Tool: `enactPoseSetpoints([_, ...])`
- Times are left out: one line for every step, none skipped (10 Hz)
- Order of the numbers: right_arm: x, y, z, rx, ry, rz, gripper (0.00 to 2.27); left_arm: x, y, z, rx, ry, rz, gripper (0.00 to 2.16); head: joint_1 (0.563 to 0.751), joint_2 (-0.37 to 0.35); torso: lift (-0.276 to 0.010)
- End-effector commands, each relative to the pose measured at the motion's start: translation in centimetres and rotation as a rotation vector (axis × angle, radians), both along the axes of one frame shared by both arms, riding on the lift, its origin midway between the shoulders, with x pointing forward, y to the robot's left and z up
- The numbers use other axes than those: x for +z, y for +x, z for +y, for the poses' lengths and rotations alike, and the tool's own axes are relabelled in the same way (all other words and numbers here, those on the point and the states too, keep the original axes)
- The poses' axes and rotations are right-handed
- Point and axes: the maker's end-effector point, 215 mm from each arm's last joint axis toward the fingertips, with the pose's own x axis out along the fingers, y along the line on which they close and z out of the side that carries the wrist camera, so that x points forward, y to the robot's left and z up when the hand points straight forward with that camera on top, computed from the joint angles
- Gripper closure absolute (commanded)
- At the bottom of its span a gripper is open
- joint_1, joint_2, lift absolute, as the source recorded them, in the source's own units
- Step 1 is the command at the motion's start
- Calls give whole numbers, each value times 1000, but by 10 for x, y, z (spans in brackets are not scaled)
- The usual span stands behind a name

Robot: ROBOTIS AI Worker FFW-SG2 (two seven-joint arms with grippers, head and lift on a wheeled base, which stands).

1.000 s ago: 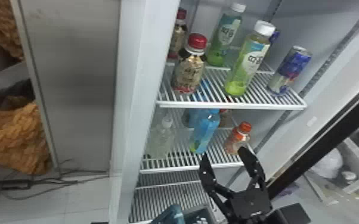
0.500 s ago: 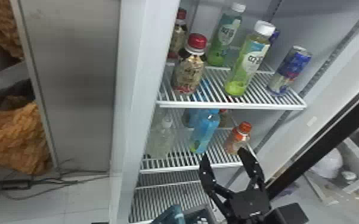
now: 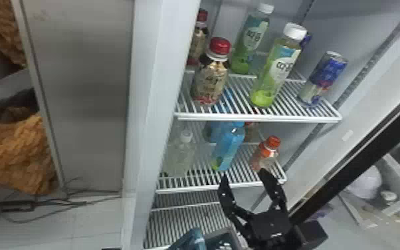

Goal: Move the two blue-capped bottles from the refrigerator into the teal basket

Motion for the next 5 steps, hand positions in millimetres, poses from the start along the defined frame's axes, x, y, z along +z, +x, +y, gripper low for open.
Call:
enactPoseSetpoints([-5,8,-3,-3,-1,2,183,0,0,0,0,0,0,1090,695,-350,-152])
enactPoseSetpoints([-7,13,-4,-3,-3,-5,183,0,-1,0,0,-1,3,1090,695,-350,-152])
enactPoseSetpoints([-8,17,-5,-4,-5,-13,183,0,0,0,-2,-1,1,1090,695,-350,-152])
enactPoseSetpoints([-11,23,-7,-5,-8,-15,183,0,0,0,0,-1,0,1090,695,-350,-152])
enactPoseSetpoints([-13,30,-9,-10,-8,-18,183,1,0,-1,1,-3,0,1090,695,-350,-152])
